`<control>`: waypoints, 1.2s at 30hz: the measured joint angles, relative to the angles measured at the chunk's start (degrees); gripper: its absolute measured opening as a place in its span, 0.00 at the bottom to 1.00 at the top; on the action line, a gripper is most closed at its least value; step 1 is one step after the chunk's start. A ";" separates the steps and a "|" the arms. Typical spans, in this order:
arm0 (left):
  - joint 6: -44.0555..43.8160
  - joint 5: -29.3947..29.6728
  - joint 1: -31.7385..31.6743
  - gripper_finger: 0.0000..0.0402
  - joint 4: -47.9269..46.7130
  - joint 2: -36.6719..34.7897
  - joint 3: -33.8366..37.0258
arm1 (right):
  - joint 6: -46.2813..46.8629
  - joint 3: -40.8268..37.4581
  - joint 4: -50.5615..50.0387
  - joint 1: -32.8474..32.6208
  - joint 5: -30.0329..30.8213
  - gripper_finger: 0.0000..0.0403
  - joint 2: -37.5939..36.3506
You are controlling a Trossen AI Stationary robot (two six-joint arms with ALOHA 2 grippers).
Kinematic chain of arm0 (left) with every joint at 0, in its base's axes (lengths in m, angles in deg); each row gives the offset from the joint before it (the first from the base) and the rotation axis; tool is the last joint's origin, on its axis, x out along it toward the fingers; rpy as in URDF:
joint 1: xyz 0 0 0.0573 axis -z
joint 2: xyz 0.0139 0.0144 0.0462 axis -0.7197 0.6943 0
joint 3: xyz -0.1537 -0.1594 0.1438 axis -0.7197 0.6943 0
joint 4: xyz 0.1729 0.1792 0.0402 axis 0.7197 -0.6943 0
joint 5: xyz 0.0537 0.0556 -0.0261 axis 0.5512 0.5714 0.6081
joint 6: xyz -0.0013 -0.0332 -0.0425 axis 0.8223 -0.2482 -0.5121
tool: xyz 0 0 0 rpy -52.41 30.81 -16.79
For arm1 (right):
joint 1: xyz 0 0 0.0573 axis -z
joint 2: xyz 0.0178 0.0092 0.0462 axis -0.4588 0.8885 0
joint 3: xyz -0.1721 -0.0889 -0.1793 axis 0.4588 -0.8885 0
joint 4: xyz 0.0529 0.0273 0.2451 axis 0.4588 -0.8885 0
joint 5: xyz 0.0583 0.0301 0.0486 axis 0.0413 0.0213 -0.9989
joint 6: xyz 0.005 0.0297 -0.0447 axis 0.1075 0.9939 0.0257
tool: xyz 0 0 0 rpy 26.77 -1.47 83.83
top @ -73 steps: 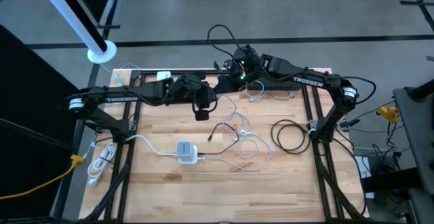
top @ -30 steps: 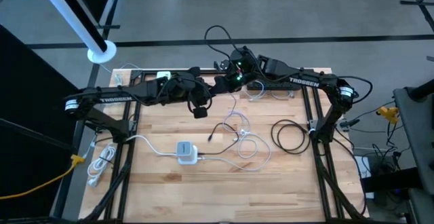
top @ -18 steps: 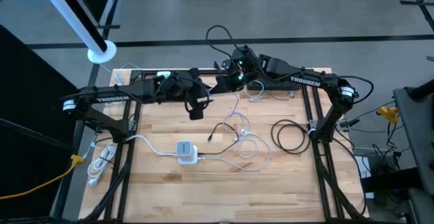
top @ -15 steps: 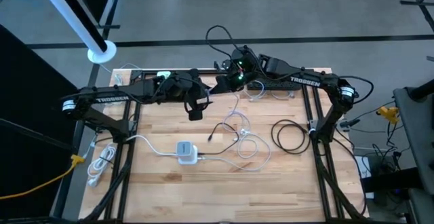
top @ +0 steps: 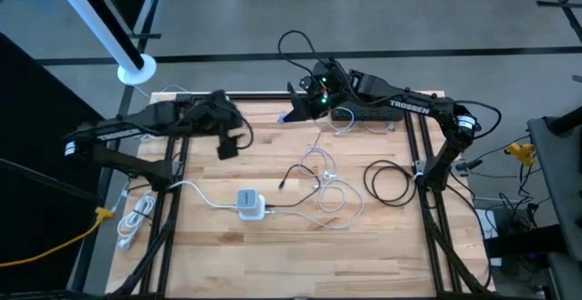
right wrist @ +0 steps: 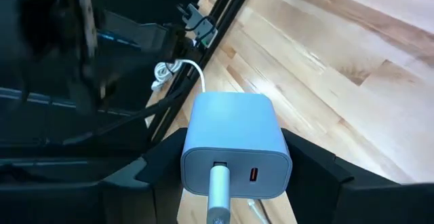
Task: Insert USB
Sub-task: Insert the purple charger adapter into the light green outlet extension
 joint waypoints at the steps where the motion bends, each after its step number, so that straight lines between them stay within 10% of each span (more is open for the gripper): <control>1: -0.42 0.19 -1.28 0.69 -2.12 -0.50 0.00 | -0.83 0.00 0.01 0.34 -0.78 0.48 0.00; 13: 15.32 -16.02 -20.34 0.69 -6.31 6.95 -1.01 | -12.87 0.02 -4.78 1.67 -5.20 0.48 -3.60; 25: 33.06 -7.00 -29.97 0.69 -15.44 33.27 -18.33 | -30.19 0.04 -31.84 1.09 -3.16 0.48 -15.80; 36: 37.14 -5.11 -39.99 0.69 -21.18 41.84 -27.78 | -36.31 -0.44 -41.15 0.19 -2.98 0.48 -25.53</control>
